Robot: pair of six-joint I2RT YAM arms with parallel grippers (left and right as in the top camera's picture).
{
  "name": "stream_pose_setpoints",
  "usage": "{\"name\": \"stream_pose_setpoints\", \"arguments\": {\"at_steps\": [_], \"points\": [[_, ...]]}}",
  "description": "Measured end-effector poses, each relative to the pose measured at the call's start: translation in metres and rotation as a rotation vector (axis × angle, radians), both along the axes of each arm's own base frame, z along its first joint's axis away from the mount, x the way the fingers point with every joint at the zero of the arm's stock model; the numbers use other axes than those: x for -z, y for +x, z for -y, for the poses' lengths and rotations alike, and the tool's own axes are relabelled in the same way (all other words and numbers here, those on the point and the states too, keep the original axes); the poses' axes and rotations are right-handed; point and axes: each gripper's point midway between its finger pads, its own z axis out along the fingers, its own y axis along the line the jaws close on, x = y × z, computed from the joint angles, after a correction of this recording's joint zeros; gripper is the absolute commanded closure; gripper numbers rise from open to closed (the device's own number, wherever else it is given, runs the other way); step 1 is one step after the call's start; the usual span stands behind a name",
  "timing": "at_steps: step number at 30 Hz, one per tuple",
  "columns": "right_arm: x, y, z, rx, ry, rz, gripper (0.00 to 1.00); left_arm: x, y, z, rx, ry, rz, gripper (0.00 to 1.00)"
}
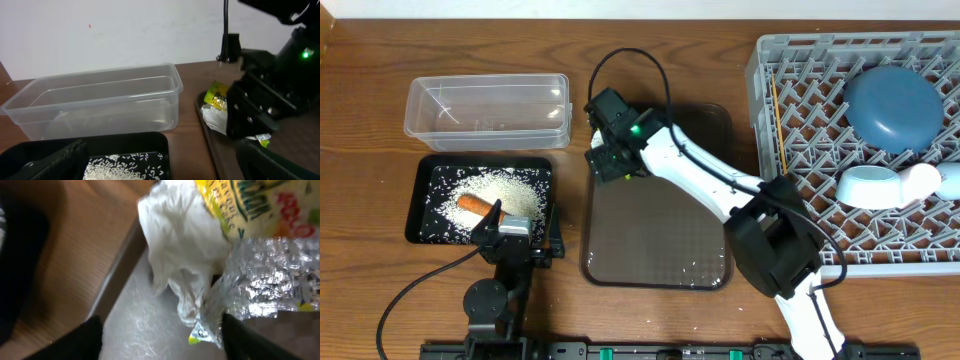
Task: Sort waste into correct bins and load items into the dishwasher rack
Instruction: 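Move the right gripper left to the foil-and-tissue wrapper on the tray, then grasp the wrapper with the right gripper and lift it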
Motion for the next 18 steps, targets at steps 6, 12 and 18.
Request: {"name": "stream_pose_setpoints", "arguments": {"at_steps": [6, 12, 18], "points": [[0.010, -0.006, 0.018, 0.046, -0.098, -0.015, 0.47, 0.000, 0.000, 0.000, 0.000, 0.000, 0.000, 0.04], [0.018, -0.005, 0.025, 0.061, -0.138, -0.017, 0.49, 0.000, 0.000, 0.000, 0.000, 0.000, 0.000, 0.04], [0.018, -0.003, 0.027, 0.071, -0.145, -0.004, 0.72, 0.000, 0.000, 0.000, 0.000, 0.000, 0.000, 0.04]]}}
